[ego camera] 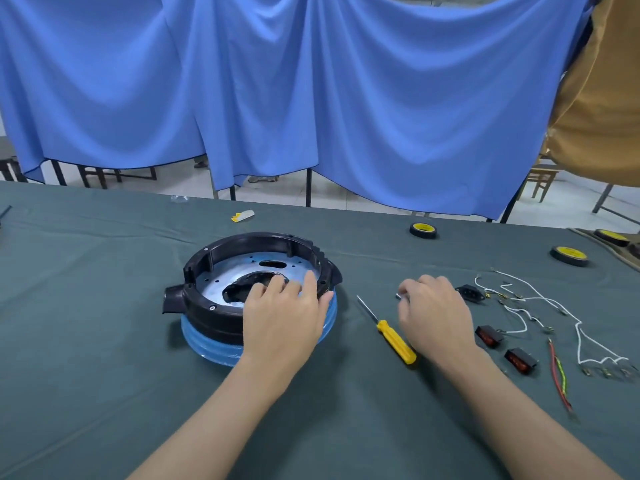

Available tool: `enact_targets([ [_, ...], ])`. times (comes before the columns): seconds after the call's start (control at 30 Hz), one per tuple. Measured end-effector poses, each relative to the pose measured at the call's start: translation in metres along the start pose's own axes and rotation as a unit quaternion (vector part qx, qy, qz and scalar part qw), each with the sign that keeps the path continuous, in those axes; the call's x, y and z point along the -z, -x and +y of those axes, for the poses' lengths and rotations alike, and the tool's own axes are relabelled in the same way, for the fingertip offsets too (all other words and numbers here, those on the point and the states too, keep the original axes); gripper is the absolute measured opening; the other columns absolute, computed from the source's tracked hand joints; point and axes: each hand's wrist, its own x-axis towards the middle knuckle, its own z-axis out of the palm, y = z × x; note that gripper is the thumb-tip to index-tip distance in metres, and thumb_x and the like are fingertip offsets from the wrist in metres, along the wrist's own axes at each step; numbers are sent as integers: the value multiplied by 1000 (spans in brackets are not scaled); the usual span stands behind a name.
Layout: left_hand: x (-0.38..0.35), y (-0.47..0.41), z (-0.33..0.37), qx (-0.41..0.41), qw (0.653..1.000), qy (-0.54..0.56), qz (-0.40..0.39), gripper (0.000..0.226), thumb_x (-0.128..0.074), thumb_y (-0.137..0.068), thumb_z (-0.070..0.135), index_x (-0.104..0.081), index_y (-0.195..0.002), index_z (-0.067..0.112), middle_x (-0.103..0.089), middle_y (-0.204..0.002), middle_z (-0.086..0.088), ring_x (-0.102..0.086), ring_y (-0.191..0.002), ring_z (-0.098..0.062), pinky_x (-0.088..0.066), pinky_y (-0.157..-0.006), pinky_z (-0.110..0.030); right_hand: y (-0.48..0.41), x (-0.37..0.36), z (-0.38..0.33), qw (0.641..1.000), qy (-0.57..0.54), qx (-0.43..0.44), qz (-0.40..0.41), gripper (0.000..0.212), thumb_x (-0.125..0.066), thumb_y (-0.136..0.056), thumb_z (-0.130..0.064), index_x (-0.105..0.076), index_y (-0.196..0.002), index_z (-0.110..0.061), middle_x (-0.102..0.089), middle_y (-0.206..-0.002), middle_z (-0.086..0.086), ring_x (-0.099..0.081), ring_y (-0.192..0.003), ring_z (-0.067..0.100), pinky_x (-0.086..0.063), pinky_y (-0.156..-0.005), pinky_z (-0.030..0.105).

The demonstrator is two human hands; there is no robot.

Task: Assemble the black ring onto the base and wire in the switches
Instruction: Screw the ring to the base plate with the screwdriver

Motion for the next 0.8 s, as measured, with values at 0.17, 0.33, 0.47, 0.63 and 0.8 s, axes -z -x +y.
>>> enact_targets([
  [0.17,-8,3,-7,-14,997,-9,81,42,-66,-90,38,-55,-55,17,-39,-42,2,-44,-46,-21,-36,-44,-31,-13,-11,7,994,58,38,-90,18,-46,-90,-13,-61,-98,-18,-54,-99,2,-51,-97,25,-40,-68,31],
  [0.33,-20,11,-38,-72,987,38,137,44,-65,-92,36,-57,-54,16,-43,-45,3,-47,-48,-21,-37,-45,-32,-17,-10,8,990,68,53,-113,15,-49,-87,-3,-59,-90,-12,-53,-97,5,-54,-91,25,-37,-65,29],
  [0.47,-25,18,-52,-79,982,69,158,38,-66,-92,35,-65,-60,15,-50,-49,3,-52,-50,-22,-41,-46,-32,-22,-5,7,988,71,44,-128,17,-51,-84,-1,-60,-92,-13,-55,-97,4,-55,-91,26,-41,-64,30],
  [0.63,-26,21,-46,-61,981,71,172,29,-65,-92,34,-71,-71,14,-62,-60,4,-61,-59,-23,-47,-58,-35,-21,-1,8,988,89,41,-120,15,-50,-86,-3,-58,-93,-14,-55,-96,2,-47,-85,23,-36,-61,30],
  [0.8,-23,23,-40,-44,981,69,174,23,-66,-91,32,-76,-89,12,-68,-71,5,-64,-67,-22,-50,-65,-38,-18,12,-12,986,-152,44,-61,14,-57,-90,-12,-68,-94,-17,-66,-93,-3,-59,-88,16,-47,-76,26],
])
